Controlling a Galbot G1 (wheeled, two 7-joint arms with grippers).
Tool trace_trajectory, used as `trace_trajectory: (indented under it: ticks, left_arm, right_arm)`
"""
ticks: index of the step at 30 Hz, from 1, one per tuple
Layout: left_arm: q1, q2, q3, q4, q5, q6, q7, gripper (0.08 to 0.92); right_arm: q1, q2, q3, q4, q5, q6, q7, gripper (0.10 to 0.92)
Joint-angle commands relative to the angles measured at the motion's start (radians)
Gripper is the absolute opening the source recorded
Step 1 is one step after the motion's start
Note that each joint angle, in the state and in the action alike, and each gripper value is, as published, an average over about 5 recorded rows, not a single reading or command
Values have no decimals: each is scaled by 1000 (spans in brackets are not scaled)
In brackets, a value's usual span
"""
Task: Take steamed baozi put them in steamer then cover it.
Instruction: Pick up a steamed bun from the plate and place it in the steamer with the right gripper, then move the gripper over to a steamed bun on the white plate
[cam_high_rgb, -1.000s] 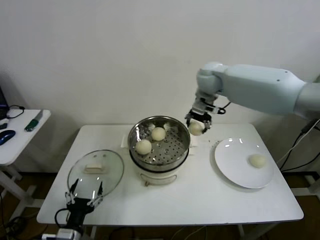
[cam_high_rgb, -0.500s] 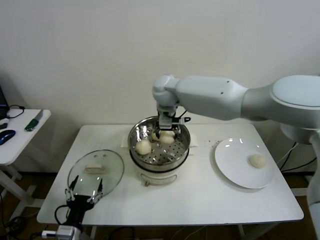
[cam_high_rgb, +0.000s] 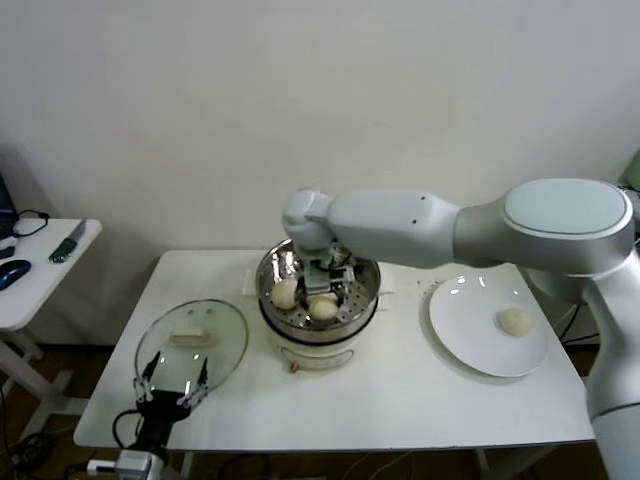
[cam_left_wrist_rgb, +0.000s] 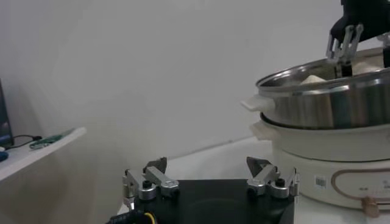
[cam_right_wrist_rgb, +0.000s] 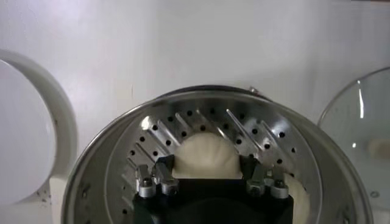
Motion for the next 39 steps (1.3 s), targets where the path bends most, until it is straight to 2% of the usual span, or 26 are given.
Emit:
trace_trajectory:
  ticks: [1,6,14,26,29,33,39]
  left_arm:
    - [0,5,1,4,1,-3,0,823]
    - [-1,5,3,10,2,-3,1,823]
    - [5,3,4,0,10,0,1,823]
    - [11,1,2,-13,18,4,0,823]
    - [11,2,6,-14,21,2,0,823]
    - [12,1,12,-20,25,2,0,823]
    - [15,-1,14,-40,23,5,0,823]
  right_arm:
    - [-16,6,-4,28,-3,6,0,707]
    - [-16,-13,-4,59,2,-8,-1,713]
    - [-12,-22,21,46,-30,0,-3,817]
    - [79,-118,71,31,32,-26,-5,823]
    - [113,-180,75,-8,129,-107,-12,823]
    - [173,-293,9,-51,304,-290,7,823]
    - [234,-513,-110,16,491,-609,103,823]
